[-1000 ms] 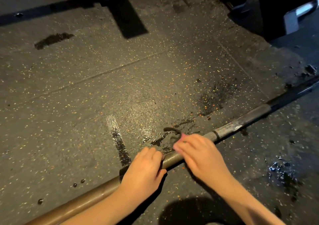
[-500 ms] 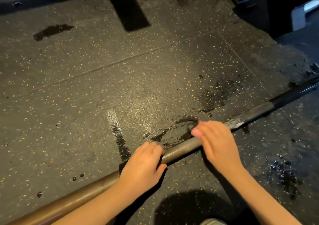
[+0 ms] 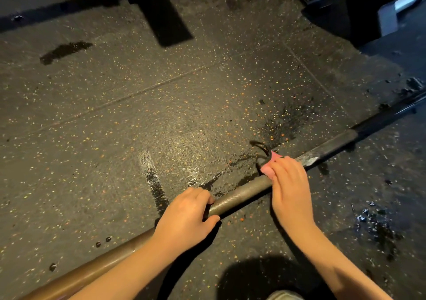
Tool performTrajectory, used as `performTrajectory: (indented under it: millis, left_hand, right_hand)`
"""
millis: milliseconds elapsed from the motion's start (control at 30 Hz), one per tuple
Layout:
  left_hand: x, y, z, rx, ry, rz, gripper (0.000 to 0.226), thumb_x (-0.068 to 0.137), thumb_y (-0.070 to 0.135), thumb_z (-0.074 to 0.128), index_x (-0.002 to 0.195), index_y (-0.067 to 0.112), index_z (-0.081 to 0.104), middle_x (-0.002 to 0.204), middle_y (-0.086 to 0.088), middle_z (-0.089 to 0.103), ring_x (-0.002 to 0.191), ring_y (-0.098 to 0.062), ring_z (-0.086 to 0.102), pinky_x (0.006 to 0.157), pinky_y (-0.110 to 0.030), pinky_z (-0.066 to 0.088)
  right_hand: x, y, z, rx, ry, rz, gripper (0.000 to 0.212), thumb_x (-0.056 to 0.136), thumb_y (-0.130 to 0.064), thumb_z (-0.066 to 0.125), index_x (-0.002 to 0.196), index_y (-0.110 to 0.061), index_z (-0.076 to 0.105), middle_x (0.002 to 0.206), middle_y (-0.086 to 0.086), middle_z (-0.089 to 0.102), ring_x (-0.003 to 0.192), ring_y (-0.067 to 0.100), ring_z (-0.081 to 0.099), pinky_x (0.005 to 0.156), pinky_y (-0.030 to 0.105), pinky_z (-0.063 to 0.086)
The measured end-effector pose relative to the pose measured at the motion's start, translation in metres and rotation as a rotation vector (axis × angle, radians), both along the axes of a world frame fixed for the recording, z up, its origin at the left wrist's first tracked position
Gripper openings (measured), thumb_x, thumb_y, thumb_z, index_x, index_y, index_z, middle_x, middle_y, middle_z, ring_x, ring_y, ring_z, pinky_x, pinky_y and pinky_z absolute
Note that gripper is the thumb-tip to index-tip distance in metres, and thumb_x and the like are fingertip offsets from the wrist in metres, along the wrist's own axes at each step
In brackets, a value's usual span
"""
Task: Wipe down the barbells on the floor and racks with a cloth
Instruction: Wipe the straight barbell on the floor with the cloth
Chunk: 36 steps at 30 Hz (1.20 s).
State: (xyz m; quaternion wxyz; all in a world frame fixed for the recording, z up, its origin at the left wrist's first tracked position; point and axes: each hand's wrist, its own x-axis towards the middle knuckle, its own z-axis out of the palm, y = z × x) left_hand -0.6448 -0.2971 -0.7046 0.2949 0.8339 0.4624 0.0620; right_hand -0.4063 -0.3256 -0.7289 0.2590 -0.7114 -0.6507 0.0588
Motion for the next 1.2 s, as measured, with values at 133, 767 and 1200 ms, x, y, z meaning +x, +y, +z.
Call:
performTrajectory:
  millis: [133,767,1200]
  left_hand:
    - [0.001,0.003,0.002,-0.038,0.003,0.027,0.029,0.082,0.041,0.068,0.099,0.021,0.056,0.094,0.012,0.051,0.098,-0.01,0.049,0.08,-0.018,0.034]
    - [0.002,0.008,0.007,-0.102,0.048,0.028,0.028,0.084,0.045,0.064,0.101,0.026,0.053,0.096,0.016,0.052,0.095,-0.003,0.046,0.082,-0.016,0.037]
    - [0.002,0.009,0.009,-0.095,0.042,0.031,0.029,0.082,0.044,0.066,0.099,0.024,0.055,0.093,0.014,0.053,0.094,-0.006,0.049,0.08,-0.019,0.039]
  right_hand:
    - [-0.048,-0.016,-0.009,-0.014,0.025,0.233,0.026,0.086,0.003,0.047,0.104,-0.001,0.066,0.105,0.005,0.061,0.109,0.023,0.051,0.103,0.039,0.036]
    - [-0.005,0.014,0.042,0.025,0.551,-0.09,0.024,0.097,-0.005,0.052,0.106,-0.022,0.066,0.105,-0.002,0.068,0.099,0.008,0.065,0.085,0.02,0.049]
    - [-0.013,0.011,-0.001,-0.163,0.019,0.383,0.025,0.095,-0.019,0.047,0.105,-0.007,0.067,0.11,0.006,0.062,0.1,0.022,0.057,0.097,0.033,0.039]
